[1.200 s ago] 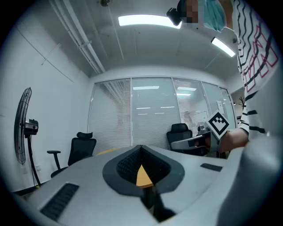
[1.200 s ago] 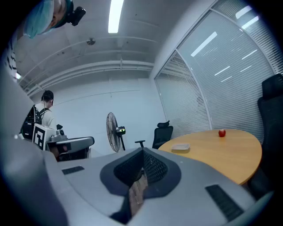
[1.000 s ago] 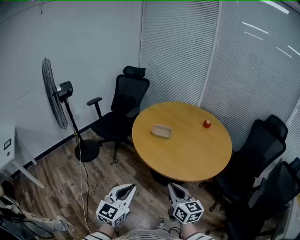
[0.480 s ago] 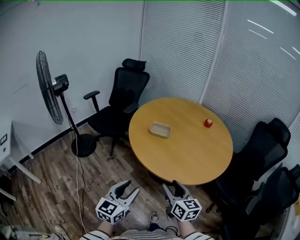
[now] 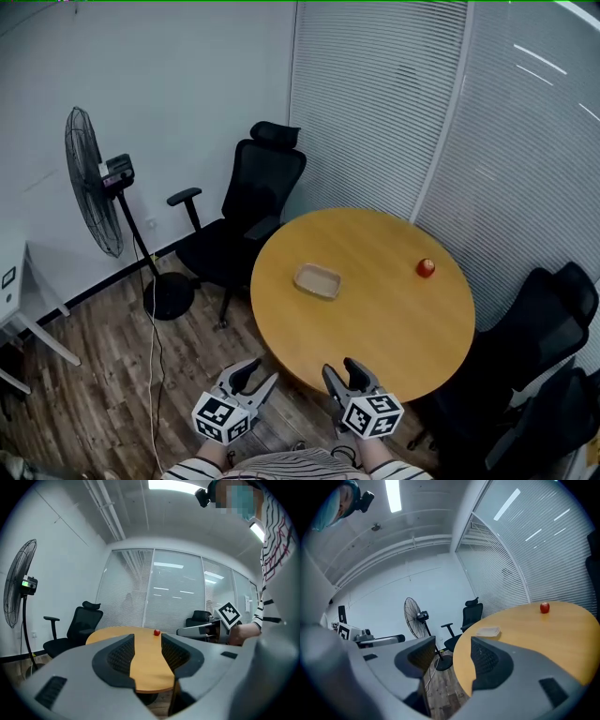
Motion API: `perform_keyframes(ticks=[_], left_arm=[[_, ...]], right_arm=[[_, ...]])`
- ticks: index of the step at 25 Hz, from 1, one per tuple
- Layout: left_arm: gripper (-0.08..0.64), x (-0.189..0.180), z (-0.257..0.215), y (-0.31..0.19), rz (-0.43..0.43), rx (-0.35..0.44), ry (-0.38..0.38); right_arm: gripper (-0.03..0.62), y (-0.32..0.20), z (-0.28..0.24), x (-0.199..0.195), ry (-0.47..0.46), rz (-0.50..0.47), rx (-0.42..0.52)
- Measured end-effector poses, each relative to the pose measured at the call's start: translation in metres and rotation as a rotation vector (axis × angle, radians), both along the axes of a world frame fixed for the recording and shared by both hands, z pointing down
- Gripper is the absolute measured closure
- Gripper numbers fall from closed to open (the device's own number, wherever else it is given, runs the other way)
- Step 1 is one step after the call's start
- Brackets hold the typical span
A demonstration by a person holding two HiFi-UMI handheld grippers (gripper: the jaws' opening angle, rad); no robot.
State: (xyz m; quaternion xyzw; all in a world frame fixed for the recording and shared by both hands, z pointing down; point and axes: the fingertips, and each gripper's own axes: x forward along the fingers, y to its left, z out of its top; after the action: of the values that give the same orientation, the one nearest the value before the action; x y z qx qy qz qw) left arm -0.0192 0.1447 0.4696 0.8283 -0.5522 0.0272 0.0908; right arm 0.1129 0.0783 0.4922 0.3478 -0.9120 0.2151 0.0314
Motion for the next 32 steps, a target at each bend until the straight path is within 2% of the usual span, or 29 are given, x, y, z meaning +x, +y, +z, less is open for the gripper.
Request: perform_keyframes(ticks=[6,9,14,24,32], left_arm=[[0.405,-0.006,0.012,-0.043,-0.062,-0.021,0.018],[0.405,-0.012,0.019,-0.057,-0.065,-0.038,0.021],[0.405,-0.042,0.03,-0.094,-0.05,-0.054,0.037],[0.405,-0.105,0.035,-0.2,0.138,-0.079,0.03],[0.405,-0.143,0.043,-0.269,0.294,-0.1,0.02]], right_arm=[[0.362,-0.052,0.016,-0.002,0.019,-0.036,-0.033],[0.362,-0.068,0.026,-0.008,0.025,-0.033,-0.06],[0.362,-0.098,0.04,-0.034,0.031,-0.006,-0.093],[0.362,-0.172,0.049,-0.077,0.055,0.209,-0.125],[0.362,-0.213,0.054,-0.103,0.029,0.399,-0.139]])
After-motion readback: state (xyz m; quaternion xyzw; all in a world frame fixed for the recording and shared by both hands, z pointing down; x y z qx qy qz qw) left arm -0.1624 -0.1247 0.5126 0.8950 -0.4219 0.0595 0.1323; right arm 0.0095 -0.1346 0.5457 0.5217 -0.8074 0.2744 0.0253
